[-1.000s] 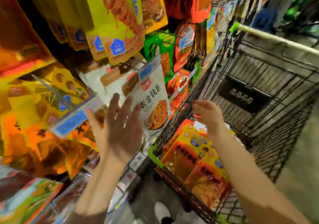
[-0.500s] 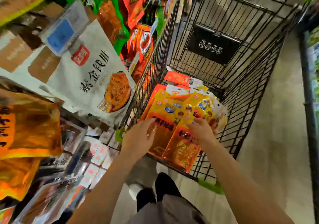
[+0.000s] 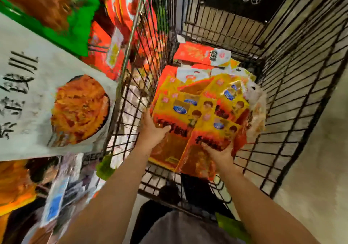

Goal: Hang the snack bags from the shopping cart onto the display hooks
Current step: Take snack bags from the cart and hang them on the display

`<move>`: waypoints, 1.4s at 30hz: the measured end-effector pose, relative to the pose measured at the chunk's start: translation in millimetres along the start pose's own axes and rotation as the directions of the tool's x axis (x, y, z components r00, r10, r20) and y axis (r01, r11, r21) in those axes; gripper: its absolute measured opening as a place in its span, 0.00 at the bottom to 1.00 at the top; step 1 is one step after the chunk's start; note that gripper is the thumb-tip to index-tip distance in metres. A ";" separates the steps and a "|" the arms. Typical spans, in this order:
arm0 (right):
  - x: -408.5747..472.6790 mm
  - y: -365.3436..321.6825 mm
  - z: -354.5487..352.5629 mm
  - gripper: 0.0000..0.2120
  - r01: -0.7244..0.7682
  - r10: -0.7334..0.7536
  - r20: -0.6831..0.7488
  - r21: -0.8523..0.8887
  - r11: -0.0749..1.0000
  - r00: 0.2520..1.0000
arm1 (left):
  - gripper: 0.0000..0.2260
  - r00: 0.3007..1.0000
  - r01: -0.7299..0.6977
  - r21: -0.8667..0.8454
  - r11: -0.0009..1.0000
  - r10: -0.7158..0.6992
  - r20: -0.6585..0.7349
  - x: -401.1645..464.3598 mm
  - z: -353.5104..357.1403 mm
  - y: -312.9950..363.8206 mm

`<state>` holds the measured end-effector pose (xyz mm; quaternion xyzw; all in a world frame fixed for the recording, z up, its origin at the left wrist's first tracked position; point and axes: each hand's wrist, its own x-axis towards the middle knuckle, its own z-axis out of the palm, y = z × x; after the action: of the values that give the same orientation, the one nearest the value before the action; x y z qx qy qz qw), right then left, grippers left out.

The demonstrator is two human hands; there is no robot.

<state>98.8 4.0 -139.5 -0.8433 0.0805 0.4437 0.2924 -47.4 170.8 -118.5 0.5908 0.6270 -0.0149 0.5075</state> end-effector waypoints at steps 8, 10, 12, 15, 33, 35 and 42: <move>12.7 -13.5 15.6 0.33 -0.036 0.023 -0.063 -0.219 0.975 0.998 | 0.55 0.987 0.160 0.007 0.987 -0.160 0.001 25.6 24.8 -66.3; 13.5 -21.4 21.9 0.24 -0.011 -0.005 -0.062 -0.256 0.967 0.998 | 0.38 0.990 0.143 -0.014 0.990 -0.143 -0.006 13.5 16.7 -37.2; 15.8 -25.5 25.2 0.17 -0.014 -0.003 -0.082 -0.205 0.979 0.997 | 0.29 0.990 0.139 -0.003 0.990 -0.139 0.025 12.3 12.0 -26.1; 19.7 -26.4 26.5 0.17 -0.011 0.001 -0.069 -0.139 0.990 0.998 | 0.33 0.984 0.155 0.059 0.986 -0.159 0.074 9.5 7.8 -27.2; 53.6 -95.3 4.4 0.19 0.264 -0.213 0.201 -0.275 0.925 0.956 | 0.44 0.934 0.345 -0.162 0.924 -0.355 -0.037 29.8 46.5 -12.8; 52.3 -86.7 6.8 0.21 0.254 -0.199 0.194 -0.323 0.912 0.961 | 0.49 0.918 0.387 -0.167 0.907 -0.395 -0.020 32.0 51.5 -18.0; 55.6 -71.8 5.5 0.18 0.287 -0.216 0.286 -0.232 0.930 0.933 | 0.46 0.929 0.371 -0.222 0.902 -0.365 0.066 23.1 52.2 -18.5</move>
<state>156.3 72.6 -155.8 -0.8143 -0.1286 0.5139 0.2375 -24.2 149.8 -169.7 0.3989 0.7189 -0.0443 0.5675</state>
